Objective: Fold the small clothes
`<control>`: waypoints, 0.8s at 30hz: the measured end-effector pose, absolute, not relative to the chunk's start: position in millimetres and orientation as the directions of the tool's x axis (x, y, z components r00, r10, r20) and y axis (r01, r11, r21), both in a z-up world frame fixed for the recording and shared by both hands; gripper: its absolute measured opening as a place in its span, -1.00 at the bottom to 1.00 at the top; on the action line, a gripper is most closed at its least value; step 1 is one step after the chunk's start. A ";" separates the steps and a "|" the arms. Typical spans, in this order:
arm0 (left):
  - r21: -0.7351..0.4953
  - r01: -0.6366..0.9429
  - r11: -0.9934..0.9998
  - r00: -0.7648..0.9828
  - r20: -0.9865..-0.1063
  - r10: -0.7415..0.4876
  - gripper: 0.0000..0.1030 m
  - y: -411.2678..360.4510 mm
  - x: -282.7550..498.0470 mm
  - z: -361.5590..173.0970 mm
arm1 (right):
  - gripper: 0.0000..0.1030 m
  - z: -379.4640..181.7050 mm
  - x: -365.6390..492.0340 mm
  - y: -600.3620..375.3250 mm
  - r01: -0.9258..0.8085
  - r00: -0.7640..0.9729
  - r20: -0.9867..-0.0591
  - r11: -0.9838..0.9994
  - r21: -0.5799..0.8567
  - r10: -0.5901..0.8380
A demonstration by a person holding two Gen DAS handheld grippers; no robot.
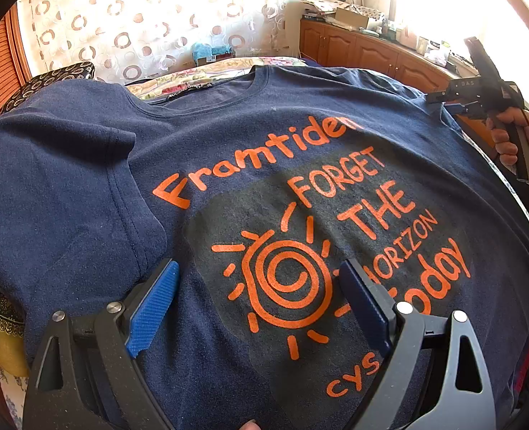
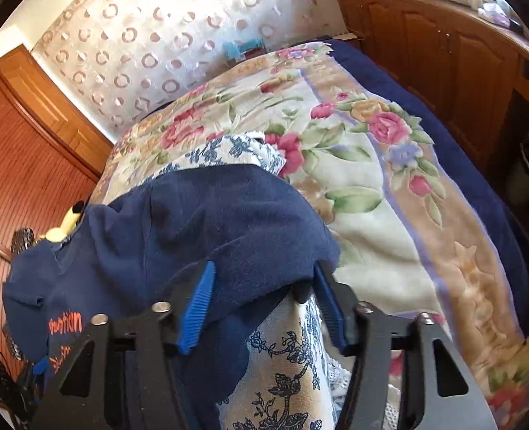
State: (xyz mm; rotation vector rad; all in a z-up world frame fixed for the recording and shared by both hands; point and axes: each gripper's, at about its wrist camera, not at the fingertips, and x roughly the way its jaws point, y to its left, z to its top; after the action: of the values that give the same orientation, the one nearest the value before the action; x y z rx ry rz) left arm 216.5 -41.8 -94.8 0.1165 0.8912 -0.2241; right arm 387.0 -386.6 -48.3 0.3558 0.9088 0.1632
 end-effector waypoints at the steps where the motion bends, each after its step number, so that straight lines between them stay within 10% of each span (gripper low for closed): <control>1: 0.007 0.242 0.970 0.607 -0.781 -0.145 0.76 -41.8 216.5 -94.8 | -0.29 -45.7 386.4 -384.2 0.001 0.607 -0.744 0.936 0.353 0.280; 6: 0.007 0.242 0.970 0.607 -0.781 -0.145 0.76 -41.7 216.5 -94.8 | -0.77 -29.4 384.0 -371.6 -0.037 0.631 -0.755 0.979 0.202 0.180; 18: 0.008 0.242 0.970 0.607 -0.781 -0.145 0.76 -41.8 216.5 -94.6 | -0.79 22.3 316.2 -258.5 -0.386 0.700 -0.636 0.921 0.049 0.327; 24: 0.008 0.242 0.970 0.607 -0.781 -0.145 0.76 -41.9 216.4 -94.5 | -0.09 1.1 308.0 -230.3 -0.442 0.677 -0.663 0.897 -0.019 0.319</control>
State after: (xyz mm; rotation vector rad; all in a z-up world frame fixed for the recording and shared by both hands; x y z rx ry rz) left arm 216.4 -41.9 -94.5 0.1172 0.8910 -0.2237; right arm 308.0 -230.3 1.1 -0.1839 0.7081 0.4303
